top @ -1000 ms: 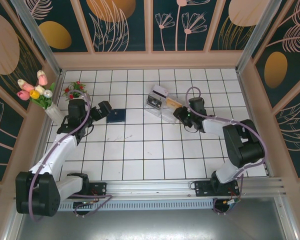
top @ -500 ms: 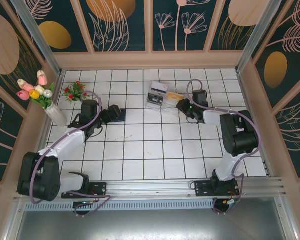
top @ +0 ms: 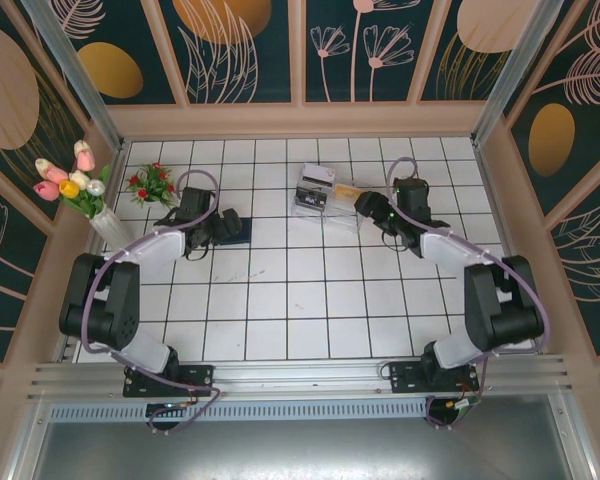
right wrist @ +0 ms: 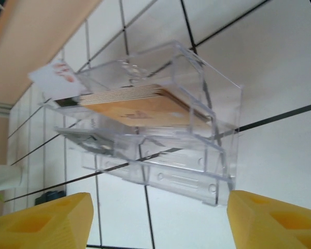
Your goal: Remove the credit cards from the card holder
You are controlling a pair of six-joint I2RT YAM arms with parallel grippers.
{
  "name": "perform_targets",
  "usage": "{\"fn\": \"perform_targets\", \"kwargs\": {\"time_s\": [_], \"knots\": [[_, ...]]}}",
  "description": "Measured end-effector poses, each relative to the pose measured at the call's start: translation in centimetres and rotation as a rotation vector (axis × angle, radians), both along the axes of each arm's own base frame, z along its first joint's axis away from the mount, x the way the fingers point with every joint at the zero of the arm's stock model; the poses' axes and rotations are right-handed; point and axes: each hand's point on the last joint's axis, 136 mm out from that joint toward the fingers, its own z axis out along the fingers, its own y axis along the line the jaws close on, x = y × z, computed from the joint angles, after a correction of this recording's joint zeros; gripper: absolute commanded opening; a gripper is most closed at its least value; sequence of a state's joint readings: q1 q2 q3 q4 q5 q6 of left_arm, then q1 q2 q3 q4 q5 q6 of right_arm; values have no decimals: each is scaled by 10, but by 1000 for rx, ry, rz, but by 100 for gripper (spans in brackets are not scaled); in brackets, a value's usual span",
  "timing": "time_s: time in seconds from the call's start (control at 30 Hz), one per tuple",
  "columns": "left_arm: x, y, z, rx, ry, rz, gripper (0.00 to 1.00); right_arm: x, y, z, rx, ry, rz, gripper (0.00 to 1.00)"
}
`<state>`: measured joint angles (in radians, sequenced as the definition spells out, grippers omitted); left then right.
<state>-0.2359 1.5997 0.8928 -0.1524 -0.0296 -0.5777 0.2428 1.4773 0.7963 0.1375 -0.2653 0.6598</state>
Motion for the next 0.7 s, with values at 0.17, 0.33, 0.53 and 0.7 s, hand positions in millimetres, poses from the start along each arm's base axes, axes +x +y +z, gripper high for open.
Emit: {"fn": "perform_targets", "kwargs": {"time_s": [0.17,0.33,0.53,0.7], "knots": [[25,5,-4,56,10,30,96,-9,1,14,14,-20,9,77],[43,2,-16,62,39,49,74,-14,6,11,15,1,25,77],[39,2,-35,64,93,62,61,-18,11,9,24,18,35,77],[37,0,-39,50,109,54,53,-22,19,7,31,30,52,76]]}}
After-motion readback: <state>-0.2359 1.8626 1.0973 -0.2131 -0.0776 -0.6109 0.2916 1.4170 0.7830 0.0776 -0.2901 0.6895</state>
